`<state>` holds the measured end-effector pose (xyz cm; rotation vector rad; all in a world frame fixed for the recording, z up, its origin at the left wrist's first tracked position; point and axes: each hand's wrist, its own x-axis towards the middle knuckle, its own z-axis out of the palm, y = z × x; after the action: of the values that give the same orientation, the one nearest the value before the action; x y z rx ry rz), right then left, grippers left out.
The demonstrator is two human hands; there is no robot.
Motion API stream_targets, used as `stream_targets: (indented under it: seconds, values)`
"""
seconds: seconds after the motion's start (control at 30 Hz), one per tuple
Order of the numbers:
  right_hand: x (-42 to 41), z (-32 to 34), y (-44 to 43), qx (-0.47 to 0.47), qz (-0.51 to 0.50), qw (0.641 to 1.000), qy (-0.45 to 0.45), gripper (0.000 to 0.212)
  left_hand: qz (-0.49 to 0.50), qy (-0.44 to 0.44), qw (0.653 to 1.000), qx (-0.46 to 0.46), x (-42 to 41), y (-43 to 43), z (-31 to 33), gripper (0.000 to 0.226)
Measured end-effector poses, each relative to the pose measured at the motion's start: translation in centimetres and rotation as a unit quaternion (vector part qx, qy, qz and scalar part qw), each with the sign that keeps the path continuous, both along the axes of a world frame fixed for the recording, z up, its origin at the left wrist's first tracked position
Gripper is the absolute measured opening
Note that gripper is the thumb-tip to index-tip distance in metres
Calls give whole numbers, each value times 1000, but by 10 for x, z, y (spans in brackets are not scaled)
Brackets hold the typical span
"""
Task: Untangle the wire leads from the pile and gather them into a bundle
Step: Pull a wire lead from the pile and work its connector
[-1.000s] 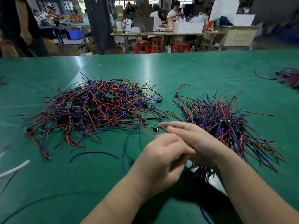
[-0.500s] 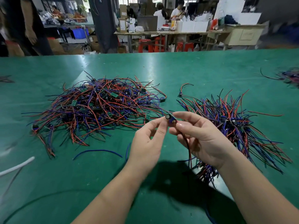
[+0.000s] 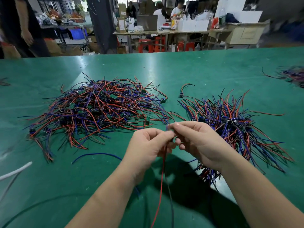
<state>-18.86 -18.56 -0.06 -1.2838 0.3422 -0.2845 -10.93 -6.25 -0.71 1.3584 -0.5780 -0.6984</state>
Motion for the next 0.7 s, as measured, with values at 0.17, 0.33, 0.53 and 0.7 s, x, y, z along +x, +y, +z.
stream_targets:
  seconds: [0.17, 0.33, 0.53, 0.7]
  values:
    - [-4, 0, -6, -17, 18, 999, 23, 16, -73, 4, 995, 71, -2, 4, 5, 28]
    - [-10, 13, -29, 39, -127, 990, 40, 18, -167, -50, 976, 129, -4, 11, 5, 29]
    - [-16, 12, -50, 142, -235, 961, -17, 16, -264, -88, 941, 193, -6, 13, 3, 17]
    - [-15, 12, -63, 189, -304, 932, -66, 18, -265, -73, 949, 154, 6, 19, 9, 15]
